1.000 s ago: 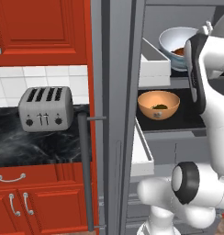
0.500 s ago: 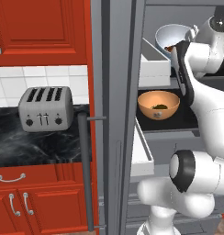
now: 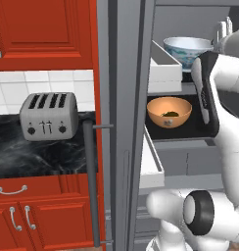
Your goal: Place the bowl with the avocado and lemon wedge on the second highest shelf of the fridge. Place the bowl with the chicken drumsticks on the top shelf of the fridge.
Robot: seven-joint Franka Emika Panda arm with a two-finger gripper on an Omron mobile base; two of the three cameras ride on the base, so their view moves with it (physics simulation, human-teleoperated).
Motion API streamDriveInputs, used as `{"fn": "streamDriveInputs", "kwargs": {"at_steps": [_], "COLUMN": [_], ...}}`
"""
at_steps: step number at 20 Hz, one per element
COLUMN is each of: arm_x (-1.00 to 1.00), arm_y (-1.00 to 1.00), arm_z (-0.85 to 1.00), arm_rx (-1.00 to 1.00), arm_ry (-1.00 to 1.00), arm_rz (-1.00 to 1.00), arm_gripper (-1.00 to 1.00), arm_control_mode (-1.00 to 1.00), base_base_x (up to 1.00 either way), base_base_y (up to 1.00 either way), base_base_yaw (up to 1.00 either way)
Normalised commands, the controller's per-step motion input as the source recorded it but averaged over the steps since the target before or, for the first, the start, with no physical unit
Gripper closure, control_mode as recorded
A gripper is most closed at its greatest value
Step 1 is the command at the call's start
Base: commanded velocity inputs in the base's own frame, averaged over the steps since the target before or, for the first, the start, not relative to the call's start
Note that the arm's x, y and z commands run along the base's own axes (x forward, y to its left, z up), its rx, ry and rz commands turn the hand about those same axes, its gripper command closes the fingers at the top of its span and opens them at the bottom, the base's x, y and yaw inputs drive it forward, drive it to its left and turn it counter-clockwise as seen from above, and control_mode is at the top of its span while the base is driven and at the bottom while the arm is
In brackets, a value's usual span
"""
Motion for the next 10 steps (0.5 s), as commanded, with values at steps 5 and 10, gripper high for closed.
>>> {"fn": "streamDriveInputs", "kwargs": {"at_steps": [5, 10], "arm_x": [-1.0, -1.0], "arm_y": [0.0, 0.12], "arm_z": [0.07, -0.37], "arm_rx": [0.0, -0.03], "arm_ry": [-0.24, -0.01], "arm_rz": [-0.07, -0.03], "arm_gripper": [-1.0, -1.0], "arm_control_mode": [-1.0, -1.0], "base_base_x": [0.0, 0.0], "base_base_y": [0.0, 0.0], "base_base_yaw": [0.0, 0.0]}}
